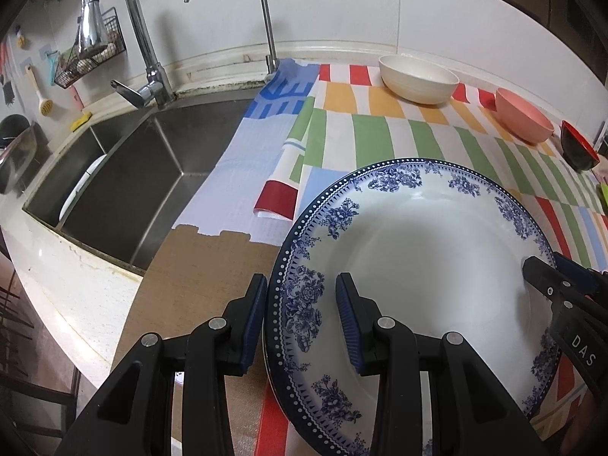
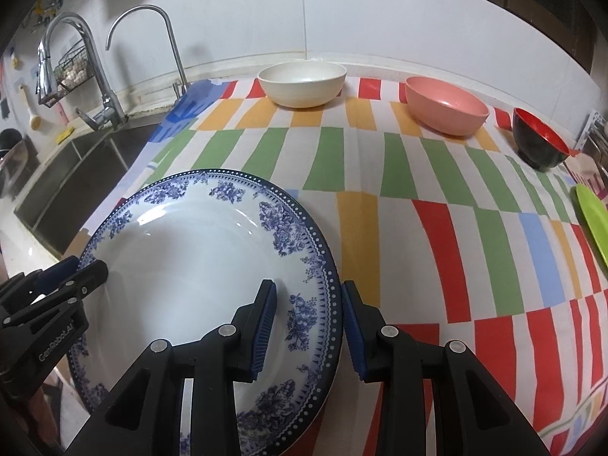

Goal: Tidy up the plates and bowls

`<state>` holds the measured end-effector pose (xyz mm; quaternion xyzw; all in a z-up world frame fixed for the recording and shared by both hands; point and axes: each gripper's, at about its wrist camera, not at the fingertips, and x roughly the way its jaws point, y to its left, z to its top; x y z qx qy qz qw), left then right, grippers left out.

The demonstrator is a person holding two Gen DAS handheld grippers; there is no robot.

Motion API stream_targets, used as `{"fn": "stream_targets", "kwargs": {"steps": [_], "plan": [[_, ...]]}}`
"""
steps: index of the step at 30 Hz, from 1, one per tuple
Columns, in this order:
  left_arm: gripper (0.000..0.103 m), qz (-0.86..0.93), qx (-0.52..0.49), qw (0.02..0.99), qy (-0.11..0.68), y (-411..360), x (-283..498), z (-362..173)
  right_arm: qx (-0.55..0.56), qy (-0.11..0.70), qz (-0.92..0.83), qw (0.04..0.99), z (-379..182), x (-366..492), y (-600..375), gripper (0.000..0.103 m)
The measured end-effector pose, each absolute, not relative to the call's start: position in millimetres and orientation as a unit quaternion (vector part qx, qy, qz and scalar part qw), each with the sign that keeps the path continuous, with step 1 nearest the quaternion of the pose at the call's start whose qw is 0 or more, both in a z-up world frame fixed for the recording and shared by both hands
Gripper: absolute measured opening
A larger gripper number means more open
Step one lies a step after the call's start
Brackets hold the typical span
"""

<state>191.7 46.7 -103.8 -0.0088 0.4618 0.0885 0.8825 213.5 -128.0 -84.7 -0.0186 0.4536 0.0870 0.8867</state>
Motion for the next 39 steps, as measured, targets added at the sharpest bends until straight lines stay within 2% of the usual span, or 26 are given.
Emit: {"fn": "stream_targets", "kwargs": {"steps": [14, 17, 18, 21, 23, 31, 33, 35, 39], "plan": [[0.039, 0.086, 0.001, 0.88, 0.467, 46, 197, -110, -0.027, 0.465, 0.09, 0.88, -96, 217, -124, 0.037], [0.045, 0.086, 0.004, 0.88, 0.468, 47, 197, -111, -0.021, 0.468, 0.093, 0.879, -96, 219, -126, 0.037], [0.05, 0.089, 0.007, 0.88, 0.466, 47, 196, -110, -0.022, 0.467, 0.092, 0.879, -96, 219, -126, 0.037], [0.053, 0.09, 0.014, 0.885, 0.457, 47, 195, -105, -0.021, 0.464, 0.082, 0.882, -94, 218, -128, 0.049], [0.059, 0.088, 0.017, 0.888, 0.451, 46, 193, -100, -0.022, 0.457, 0.075, 0.886, -89, 216, -130, 0.05], [0.066, 0.044, 0.017, 0.903, 0.427, 35, 191, -70, -0.002, 0.43, 0.067, 0.9, -63, 202, -140, 0.05], [0.07, 0.034, 0.02, 0.908, 0.418, 30, 191, -63, 0.002, 0.424, 0.062, 0.903, -57, 198, -143, 0.053], [0.079, 0.02, 0.024, 0.914, 0.404, 24, 191, -53, 0.008, 0.416, 0.052, 0.908, -49, 193, -149, 0.057], [0.084, -0.011, 0.034, 0.924, 0.382, 7, 192, -39, 0.021, 0.4, 0.028, 0.916, -35, 182, -163, 0.064]]}}
